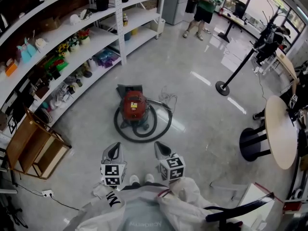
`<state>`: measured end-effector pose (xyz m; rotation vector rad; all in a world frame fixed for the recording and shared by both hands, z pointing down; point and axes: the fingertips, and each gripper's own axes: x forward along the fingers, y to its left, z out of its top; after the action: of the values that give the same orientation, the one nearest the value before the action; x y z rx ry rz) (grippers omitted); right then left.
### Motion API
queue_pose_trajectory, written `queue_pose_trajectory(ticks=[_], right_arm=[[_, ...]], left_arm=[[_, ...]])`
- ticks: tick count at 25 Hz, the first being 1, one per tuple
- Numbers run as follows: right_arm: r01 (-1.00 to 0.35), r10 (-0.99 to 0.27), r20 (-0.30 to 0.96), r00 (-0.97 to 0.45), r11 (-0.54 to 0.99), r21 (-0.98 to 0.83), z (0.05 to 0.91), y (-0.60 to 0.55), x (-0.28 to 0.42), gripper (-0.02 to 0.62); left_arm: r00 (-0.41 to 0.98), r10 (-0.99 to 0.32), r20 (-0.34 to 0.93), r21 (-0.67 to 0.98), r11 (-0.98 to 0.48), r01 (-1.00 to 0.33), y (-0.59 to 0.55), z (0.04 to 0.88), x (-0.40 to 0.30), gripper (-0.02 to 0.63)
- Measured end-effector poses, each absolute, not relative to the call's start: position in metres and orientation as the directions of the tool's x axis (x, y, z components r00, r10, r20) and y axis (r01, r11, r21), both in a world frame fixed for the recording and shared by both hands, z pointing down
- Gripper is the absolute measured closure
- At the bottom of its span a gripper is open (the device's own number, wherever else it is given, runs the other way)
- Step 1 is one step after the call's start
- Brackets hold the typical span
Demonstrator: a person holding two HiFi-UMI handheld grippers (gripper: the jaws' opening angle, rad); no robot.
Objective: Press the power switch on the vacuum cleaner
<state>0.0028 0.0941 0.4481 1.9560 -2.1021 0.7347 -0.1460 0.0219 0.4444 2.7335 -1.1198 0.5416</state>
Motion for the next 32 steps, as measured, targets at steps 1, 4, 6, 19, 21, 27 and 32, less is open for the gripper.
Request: queue_pose_trajectory(ticks=[1, 4, 6, 19, 21, 27, 32], right_arm=[[-0.972, -0.885, 0.448, -0.123, 0.016, -0.235, 0.448, 0.094, 0.003, 0.595], [-0.972, -0.89, 0.436, -0.131, 0.029, -0.233, 0.443, 0.089, 0.006, 0.595], [-0.972, -0.893, 0.428, -0.137, 0.039, -0.23, 0.436, 0.083, 0.008, 0.595], [-0.977, -0.906, 0.4, -0.14, 0.06, -0.205, 0.411, 0.076, 0.009, 0.595], [-0.978, -0.905, 0.401, -0.143, 0.066, -0.199, 0.41, 0.078, 0.009, 0.595], [-0.98, -0.906, 0.398, -0.143, 0.074, -0.183, 0.411, 0.081, 0.007, 0.595], [-0.979, -0.899, 0.411, -0.152, 0.08, -0.187, 0.415, 0.083, 0.004, 0.595]], left_arm=[[0.659, -0.651, 0.377, -0.006, -0.713, -0.701, 0.023, 0.444, -0.144, 0.606], [0.659, -0.66, 0.36, -0.015, -0.711, -0.704, 0.021, 0.436, -0.138, 0.606], [0.655, -0.672, 0.345, -0.035, -0.707, -0.707, 0.016, 0.427, -0.138, 0.606], [0.66, -0.689, 0.301, -0.019, -0.696, -0.718, 0.003, 0.412, -0.131, 0.606], [0.663, -0.685, 0.302, -0.016, -0.699, -0.715, 0.006, 0.413, -0.129, 0.606], [0.668, -0.679, 0.306, -0.017, -0.705, -0.709, 0.01, 0.416, -0.128, 0.606], [0.663, -0.678, 0.318, -0.009, -0.701, -0.713, 0.013, 0.421, -0.13, 0.606]])
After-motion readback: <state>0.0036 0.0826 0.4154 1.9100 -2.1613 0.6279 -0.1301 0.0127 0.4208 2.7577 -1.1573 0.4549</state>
